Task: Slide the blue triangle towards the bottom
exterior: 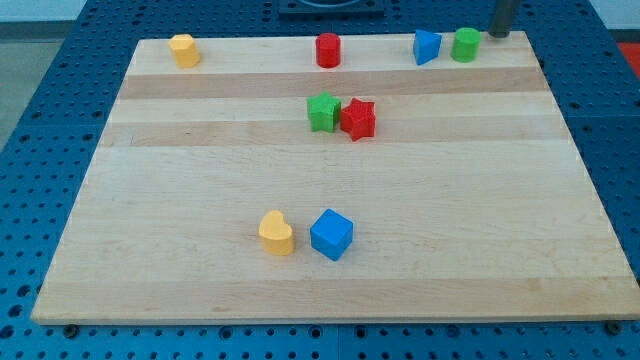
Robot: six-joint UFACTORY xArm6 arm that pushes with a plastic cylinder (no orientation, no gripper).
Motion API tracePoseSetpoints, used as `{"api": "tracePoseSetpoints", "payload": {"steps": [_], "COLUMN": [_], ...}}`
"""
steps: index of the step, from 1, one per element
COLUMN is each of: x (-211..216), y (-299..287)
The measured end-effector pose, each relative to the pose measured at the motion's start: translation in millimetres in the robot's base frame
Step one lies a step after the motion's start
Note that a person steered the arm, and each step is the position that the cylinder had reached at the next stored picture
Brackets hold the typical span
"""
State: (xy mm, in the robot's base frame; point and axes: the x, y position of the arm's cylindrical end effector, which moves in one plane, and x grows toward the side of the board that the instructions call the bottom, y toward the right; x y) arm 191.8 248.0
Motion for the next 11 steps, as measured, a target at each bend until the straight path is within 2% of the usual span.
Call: {"api": "tracePoseSetpoints", "payload": {"steps": [5, 9, 11], "x": [1, 26, 28], "y": [-104, -110, -82]}}
